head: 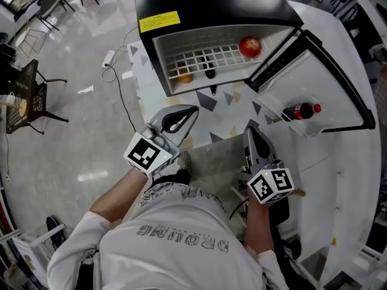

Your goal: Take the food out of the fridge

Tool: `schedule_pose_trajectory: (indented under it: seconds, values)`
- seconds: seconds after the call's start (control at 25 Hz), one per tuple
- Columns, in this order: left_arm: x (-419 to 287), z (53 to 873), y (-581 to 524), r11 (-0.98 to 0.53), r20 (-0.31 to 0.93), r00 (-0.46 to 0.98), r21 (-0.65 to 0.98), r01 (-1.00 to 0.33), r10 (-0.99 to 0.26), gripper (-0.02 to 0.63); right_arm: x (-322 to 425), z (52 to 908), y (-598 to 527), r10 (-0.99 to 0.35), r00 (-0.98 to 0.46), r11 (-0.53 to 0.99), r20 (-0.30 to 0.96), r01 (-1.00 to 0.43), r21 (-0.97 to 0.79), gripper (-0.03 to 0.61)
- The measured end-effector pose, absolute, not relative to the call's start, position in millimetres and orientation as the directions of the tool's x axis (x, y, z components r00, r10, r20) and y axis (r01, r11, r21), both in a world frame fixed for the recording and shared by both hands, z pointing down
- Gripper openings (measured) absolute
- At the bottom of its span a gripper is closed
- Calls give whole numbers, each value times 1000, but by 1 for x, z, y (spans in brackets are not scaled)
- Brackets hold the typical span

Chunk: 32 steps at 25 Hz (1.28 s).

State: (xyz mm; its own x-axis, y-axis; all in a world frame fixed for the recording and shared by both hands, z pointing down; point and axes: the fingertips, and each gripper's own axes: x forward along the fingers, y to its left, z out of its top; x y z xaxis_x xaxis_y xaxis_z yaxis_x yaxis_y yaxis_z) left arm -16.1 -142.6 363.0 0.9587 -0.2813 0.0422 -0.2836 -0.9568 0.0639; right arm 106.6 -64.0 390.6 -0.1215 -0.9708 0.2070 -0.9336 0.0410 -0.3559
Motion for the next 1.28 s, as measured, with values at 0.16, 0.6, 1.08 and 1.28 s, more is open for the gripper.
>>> schedule_pose_trajectory:
  seconds: [0.16,0.6,1.08,1.28]
  values:
    - [-11,362,-159,-965,36,967,63,-256,-254,8,110,389,-80,-974,-96,19,206,-937,-348,-3]
    - [8,361,-198,-969,33,970,47,-243,-242,8,126,380,-106,-981,-68,1,181,-938,-348,-3]
    - [59,361,-224,-954,38,953,20,-300,-299,9,164,374,-136,-979,-149,94,141,-935,-341,-3]
    - [84,364,-238,-938,50,937,6,-346,-345,9,185,379,-148,-970,-201,141,137,-925,-354,-3]
